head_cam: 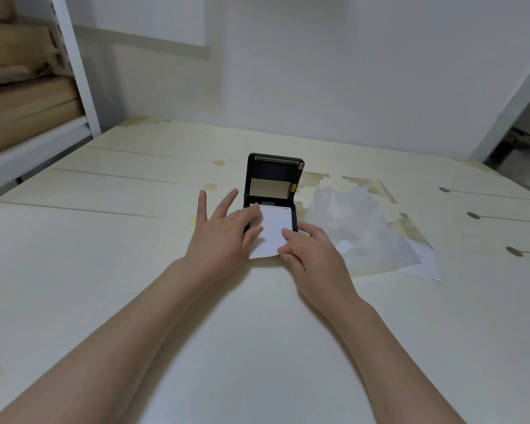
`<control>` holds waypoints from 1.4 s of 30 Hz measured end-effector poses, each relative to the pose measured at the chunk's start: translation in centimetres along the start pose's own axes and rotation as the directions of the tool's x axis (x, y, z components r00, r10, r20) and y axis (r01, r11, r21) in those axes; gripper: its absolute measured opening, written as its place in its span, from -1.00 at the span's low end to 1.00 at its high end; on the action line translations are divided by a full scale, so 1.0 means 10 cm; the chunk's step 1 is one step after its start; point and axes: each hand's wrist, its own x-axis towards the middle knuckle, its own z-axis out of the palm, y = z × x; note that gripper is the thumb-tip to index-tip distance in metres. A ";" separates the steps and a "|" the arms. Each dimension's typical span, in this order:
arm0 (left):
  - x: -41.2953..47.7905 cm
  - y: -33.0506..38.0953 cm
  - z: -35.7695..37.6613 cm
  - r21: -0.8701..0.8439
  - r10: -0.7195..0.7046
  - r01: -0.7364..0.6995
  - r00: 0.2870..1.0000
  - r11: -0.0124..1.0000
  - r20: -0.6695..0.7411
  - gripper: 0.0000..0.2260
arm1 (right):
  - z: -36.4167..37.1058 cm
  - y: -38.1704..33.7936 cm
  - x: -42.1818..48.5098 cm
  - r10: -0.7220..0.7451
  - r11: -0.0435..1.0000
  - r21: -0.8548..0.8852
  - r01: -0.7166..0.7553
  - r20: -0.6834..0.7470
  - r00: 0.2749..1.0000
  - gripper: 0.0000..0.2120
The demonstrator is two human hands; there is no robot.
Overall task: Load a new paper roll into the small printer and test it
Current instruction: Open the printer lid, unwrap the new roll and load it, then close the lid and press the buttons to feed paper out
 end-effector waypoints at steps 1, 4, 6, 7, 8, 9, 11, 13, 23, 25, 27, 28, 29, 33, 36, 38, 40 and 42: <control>0.00 -0.01 0.01 0.012 0.005 -0.004 1.000 1.000 -0.011 -0.45 | 0.00 -0.01 0.00 -0.002 1.000 -0.004 0.002 -0.003 1.000 -0.85; -0.01 -0.04 0.05 0.019 0.016 -0.016 1.000 1.000 -0.017 -0.47 | 0.00 -0.02 0.01 0.002 1.000 -0.007 -0.002 -0.021 1.000 -0.80; 0.00 -0.04 0.06 0.014 0.021 -0.021 1.000 1.000 -0.021 -0.50 | -0.01 -0.03 0.05 0.016 0.999 0.045 -0.014 -0.052 0.999 -0.77; 0.00 -0.04 0.06 0.013 0.021 -0.021 1.000 1.000 -0.019 -0.49 | -0.01 -0.02 0.08 0.018 0.998 0.066 -0.014 -0.063 0.998 -0.76; 0.01 -0.04 0.06 0.013 0.022 -0.021 1.000 1.000 -0.016 -0.49 | 0.00 -0.01 0.13 0.021 0.997 0.069 -0.017 -0.058 0.998 -0.75; 0.01 -0.04 0.05 0.009 0.022 -0.022 1.000 1.000 -0.014 -0.48 | 0.00 0.00 0.17 0.026 0.998 0.052 -0.024 -0.040 0.999 -0.73; 0.02 -0.03 0.03 -0.003 0.009 -0.009 1.000 1.000 -0.003 -0.53 | 0.03 0.05 0.25 0.050 0.998 -0.023 -0.050 -0.001 0.999 -0.72; 0.02 -0.03 0.02 -0.007 -0.013 0.013 1.000 1.000 0.024 -0.63 | 0.07 0.09 0.30 0.086 0.995 -0.054 -0.086 -0.002 0.996 -0.75; 0.03 -0.04 0.01 -0.051 -0.039 0.040 0.999 0.998 0.020 -0.69 | -0.32 0.03 0.86 0.241 0.924 0.355 -0.145 -0.243 0.940 -0.53; 0.03 -0.04 0.01 -0.053 -0.047 0.048 0.999 0.997 0.023 -0.67 | -0.36 -0.02 0.98 0.212 0.914 0.383 -0.136 -0.165 0.963 -0.51; 0.04 -0.03 0.00 -0.062 -0.062 0.064 0.998 0.996 0.023 -0.58 | -0.35 -0.04 1.02 0.176 0.919 0.378 -0.113 -0.138 0.975 -0.57; 0.04 -0.03 0.00 -0.063 -0.083 0.083 0.996 0.995 0.014 -0.47 | -0.33 -0.04 1.01 0.164 0.924 0.373 -0.091 -0.168 0.972 -0.63; 0.05 -0.04 0.00 -0.054 -0.113 0.112 0.994 0.992 -0.005 -0.33 | -0.30 -0.04 0.99 0.165 0.922 0.381 -0.074 -0.212 0.963 -0.68; 0.07 -0.05 0.00 -0.025 -0.183 0.182 0.977 0.983 -0.109 0.02 | -0.23 -0.01 0.82 0.222 0.874 0.480 -0.069 -0.270 0.937 -0.84; 0.09 -0.05 -0.02 -0.001 -0.152 0.154 0.975 0.988 -0.162 0.11 | -0.19 0.00 0.66 0.158 0.876 0.483 -0.011 -0.265 0.951 -0.83; 0.09 -0.05 -0.04 0.027 -0.110 0.117 0.975 0.993 -0.192 0.11 | -0.15 0.03 0.57 0.118 0.871 0.490 0.031 -0.269 0.956 -0.80; 0.08 -0.05 -0.08 0.066 -0.044 0.059 0.976 0.996 -0.214 0.05 | -0.09 0.09 0.49 0.085 0.888 0.457 0.051 -0.272 0.959 -0.80; 0.07 -0.04 -0.10 0.105 0.022 0.002 0.974 0.994 -0.224 -0.02 | -0.06 0.13 0.43 0.046 0.918 0.392 0.064 -0.265 0.963 -0.80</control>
